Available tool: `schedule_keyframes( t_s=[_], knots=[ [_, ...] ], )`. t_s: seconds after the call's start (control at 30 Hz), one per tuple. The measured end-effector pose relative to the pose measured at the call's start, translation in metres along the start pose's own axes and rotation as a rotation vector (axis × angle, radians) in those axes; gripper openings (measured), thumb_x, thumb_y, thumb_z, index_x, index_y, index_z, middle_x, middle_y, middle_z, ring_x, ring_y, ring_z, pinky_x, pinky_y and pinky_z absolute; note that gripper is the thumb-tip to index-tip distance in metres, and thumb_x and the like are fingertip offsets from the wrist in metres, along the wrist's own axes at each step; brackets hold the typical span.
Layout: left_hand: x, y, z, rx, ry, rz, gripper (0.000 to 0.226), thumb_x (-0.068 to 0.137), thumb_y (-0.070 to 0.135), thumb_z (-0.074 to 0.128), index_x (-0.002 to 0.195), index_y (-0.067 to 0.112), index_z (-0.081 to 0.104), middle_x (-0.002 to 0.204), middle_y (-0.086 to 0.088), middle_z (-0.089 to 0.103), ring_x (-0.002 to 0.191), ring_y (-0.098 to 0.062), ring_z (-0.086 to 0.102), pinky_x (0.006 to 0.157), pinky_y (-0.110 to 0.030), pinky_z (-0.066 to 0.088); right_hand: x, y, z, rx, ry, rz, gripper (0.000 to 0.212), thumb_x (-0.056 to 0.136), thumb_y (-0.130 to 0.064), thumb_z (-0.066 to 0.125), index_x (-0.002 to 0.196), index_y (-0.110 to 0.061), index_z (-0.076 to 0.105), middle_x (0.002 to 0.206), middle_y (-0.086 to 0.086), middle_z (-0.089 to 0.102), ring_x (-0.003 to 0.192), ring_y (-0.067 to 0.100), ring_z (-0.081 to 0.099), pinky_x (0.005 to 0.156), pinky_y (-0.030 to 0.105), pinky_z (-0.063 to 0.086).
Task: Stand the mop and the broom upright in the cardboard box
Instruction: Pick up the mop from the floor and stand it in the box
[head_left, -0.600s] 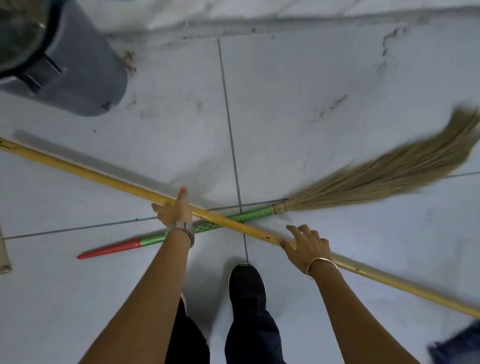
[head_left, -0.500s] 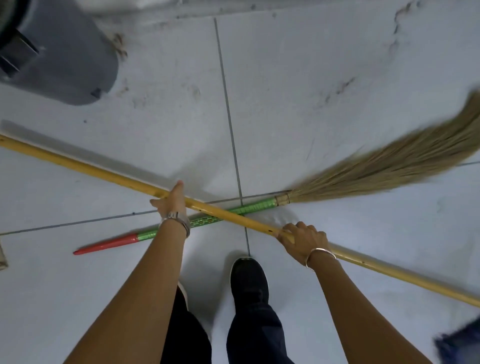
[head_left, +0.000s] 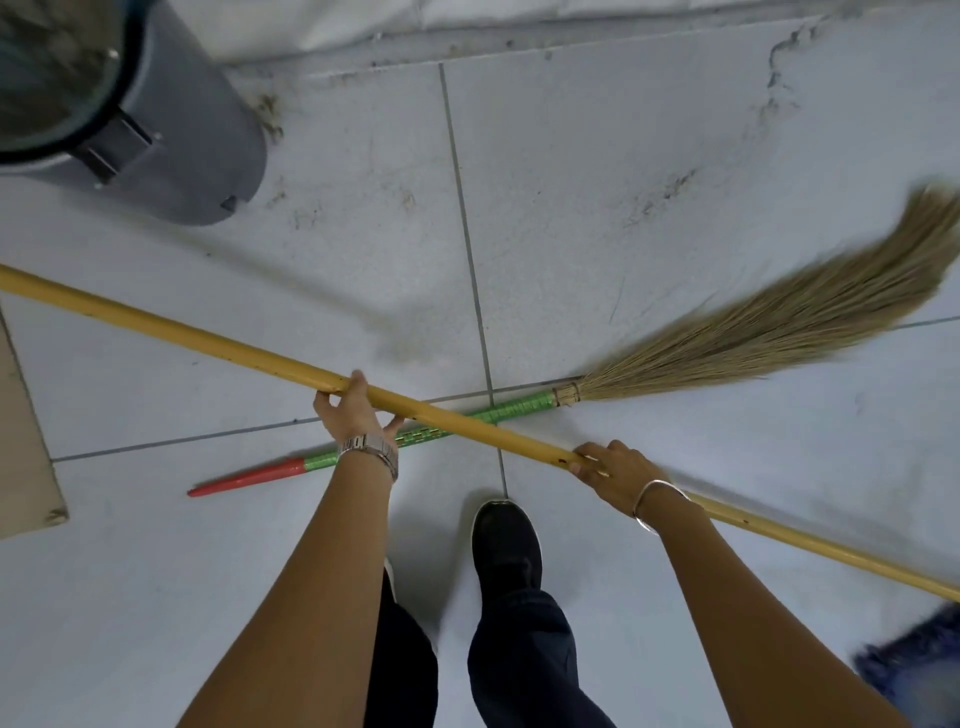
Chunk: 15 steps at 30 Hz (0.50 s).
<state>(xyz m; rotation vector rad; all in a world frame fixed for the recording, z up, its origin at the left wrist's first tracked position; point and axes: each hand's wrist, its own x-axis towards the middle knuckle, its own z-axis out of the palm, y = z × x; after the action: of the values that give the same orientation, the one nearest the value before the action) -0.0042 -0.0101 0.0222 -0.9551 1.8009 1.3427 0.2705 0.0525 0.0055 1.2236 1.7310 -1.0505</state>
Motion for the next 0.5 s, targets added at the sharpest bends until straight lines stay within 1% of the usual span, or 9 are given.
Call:
schedule_keyframes(
  t_s=[0.03, 0.1, 0.23, 0.27, 0.37, 0.43, 0.5],
  knots=[
    [-0.011, 0.005, -0.004, -0.01, -0.022, 0.022, 0.048, 0.092, 0.014, 0.055, 0.136, 0.02, 0.036, 0.126, -0.009, 0.052, 0.115, -0.029, 0.052, 0.088, -0.061, 0.048, -0.009, -0.001, -0.005, 0.01, 0.003, -0.003, 0.039, 0.092, -0.045, 0.037, 0.121, -0.023, 0.048, 0.107, 0.018, 0.055, 0.096, 0.037, 0.056, 0.087, 0.044, 0.047],
    [-0.042, 0.017, -0.014, -0.008, -0.073, 0.091, 0.042, 0.094, 0.015, 0.051, 0.133, 0.019, 0.036, 0.115, -0.007, 0.056, 0.105, -0.029, 0.06, 0.084, -0.061, 0.05, -0.033, -0.005, -0.02, 0.042, 0.003, -0.011, 0.036, 0.092, -0.045, 0.038, 0.116, -0.022, 0.051, 0.099, 0.016, 0.053, 0.092, 0.035, 0.055, 0.084, 0.041, 0.045],
    [-0.115, 0.057, -0.028, -0.052, -0.138, 0.273, 0.042, 0.092, 0.018, 0.055, 0.131, 0.019, 0.038, 0.103, -0.005, 0.063, 0.09, -0.026, 0.066, 0.072, -0.049, 0.055, -0.089, -0.027, -0.06, 0.154, -0.004, -0.043, 0.031, 0.09, -0.05, 0.037, 0.099, -0.025, 0.053, 0.088, 0.008, 0.05, 0.079, 0.025, 0.052, 0.072, 0.036, 0.042],
    [-0.132, 0.071, -0.028, -0.056, -0.15, 0.316, 0.043, 0.092, 0.019, 0.056, 0.131, 0.019, 0.039, 0.103, -0.005, 0.063, 0.088, -0.025, 0.067, 0.07, -0.047, 0.056, -0.101, -0.035, -0.073, 0.178, -0.009, -0.058, 0.031, 0.089, -0.052, 0.037, 0.095, -0.026, 0.052, 0.086, 0.007, 0.051, 0.075, 0.022, 0.051, 0.07, 0.035, 0.041],
    [-0.193, 0.132, -0.024, -0.08, -0.213, 0.426, 0.046, 0.091, 0.022, 0.058, 0.133, 0.021, 0.039, 0.104, -0.005, 0.065, 0.082, -0.019, 0.069, 0.068, -0.045, 0.058, -0.15, -0.068, -0.124, 0.233, 0.017, -0.127, 0.039, 0.088, -0.057, 0.035, 0.09, -0.022, 0.053, 0.081, 0.004, 0.055, 0.074, 0.021, 0.051, 0.07, 0.036, 0.041],
    [-0.242, 0.184, -0.019, -0.096, -0.283, 0.516, 0.047, 0.09, 0.021, 0.059, 0.133, 0.02, 0.039, 0.106, -0.005, 0.064, 0.079, -0.017, 0.069, 0.064, -0.044, 0.06, -0.188, -0.094, -0.16, 0.287, 0.074, -0.194, 0.037, 0.088, -0.058, 0.034, 0.077, -0.026, 0.049, 0.072, 0.001, 0.049, 0.068, 0.02, 0.046, 0.064, 0.033, 0.035],
    [-0.279, 0.224, -0.005, -0.087, -0.321, 0.609, 0.044, 0.09, 0.02, 0.06, 0.13, 0.019, 0.043, 0.103, -0.001, 0.064, 0.075, -0.016, 0.068, 0.06, -0.041, 0.061, -0.211, -0.116, -0.187, 0.332, 0.124, -0.248, 0.036, 0.089, -0.058, 0.032, 0.067, -0.031, 0.042, 0.069, 0.001, 0.045, 0.065, 0.02, 0.043, 0.06, 0.03, 0.031]
  ],
)
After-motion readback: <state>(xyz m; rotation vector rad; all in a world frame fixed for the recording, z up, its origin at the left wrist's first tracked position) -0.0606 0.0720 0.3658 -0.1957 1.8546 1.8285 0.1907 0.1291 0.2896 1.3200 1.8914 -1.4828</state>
